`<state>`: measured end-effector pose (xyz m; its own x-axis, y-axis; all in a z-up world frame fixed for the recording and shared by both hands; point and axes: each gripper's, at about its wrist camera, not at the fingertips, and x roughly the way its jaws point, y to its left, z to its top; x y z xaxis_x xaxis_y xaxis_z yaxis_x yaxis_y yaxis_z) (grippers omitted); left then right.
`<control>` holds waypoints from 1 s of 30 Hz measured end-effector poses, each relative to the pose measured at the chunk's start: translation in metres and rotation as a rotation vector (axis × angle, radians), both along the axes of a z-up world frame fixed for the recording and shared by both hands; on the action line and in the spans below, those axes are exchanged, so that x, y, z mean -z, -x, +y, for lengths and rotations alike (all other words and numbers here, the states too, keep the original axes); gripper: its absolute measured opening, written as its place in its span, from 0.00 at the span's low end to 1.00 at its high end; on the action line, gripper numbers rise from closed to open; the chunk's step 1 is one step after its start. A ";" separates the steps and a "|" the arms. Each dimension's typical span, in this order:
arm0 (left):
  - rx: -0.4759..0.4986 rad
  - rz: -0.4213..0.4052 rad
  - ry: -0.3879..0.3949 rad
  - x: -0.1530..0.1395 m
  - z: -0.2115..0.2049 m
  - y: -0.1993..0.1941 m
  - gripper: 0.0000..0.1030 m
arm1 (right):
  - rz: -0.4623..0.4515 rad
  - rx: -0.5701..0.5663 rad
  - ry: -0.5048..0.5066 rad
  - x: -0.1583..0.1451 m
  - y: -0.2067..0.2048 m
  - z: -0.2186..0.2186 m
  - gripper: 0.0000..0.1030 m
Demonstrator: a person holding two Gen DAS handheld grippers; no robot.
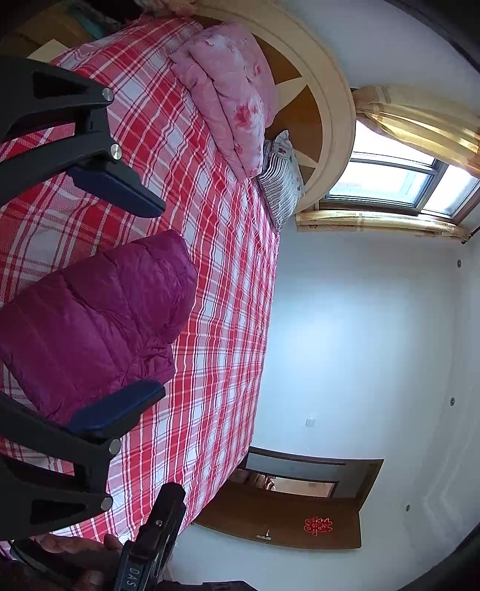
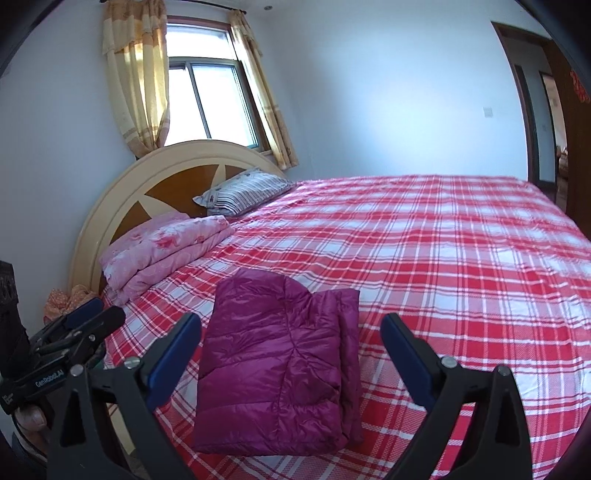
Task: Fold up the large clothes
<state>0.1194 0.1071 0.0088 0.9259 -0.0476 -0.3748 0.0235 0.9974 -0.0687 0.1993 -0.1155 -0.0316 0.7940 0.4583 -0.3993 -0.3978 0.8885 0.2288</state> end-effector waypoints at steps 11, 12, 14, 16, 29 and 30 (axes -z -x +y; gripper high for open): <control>0.013 0.016 -0.002 0.005 -0.005 0.000 0.87 | -0.038 -0.001 0.019 -0.004 0.012 0.001 1.00; 0.015 0.017 0.000 0.005 -0.005 0.000 0.87 | -0.039 0.001 0.020 -0.005 0.013 0.001 1.00; 0.017 0.018 0.005 0.004 -0.005 0.000 0.87 | -0.041 0.001 0.020 -0.005 0.014 0.000 1.00; 0.022 0.018 0.006 0.003 -0.006 0.000 0.87 | -0.044 0.001 0.018 -0.006 0.015 -0.001 1.00; 0.017 0.040 -0.006 0.008 -0.007 -0.002 0.87 | -0.055 0.005 0.014 -0.005 0.019 -0.003 1.00; 0.018 0.042 -0.006 0.009 -0.007 -0.002 0.87 | -0.053 0.005 0.013 -0.005 0.019 -0.003 1.00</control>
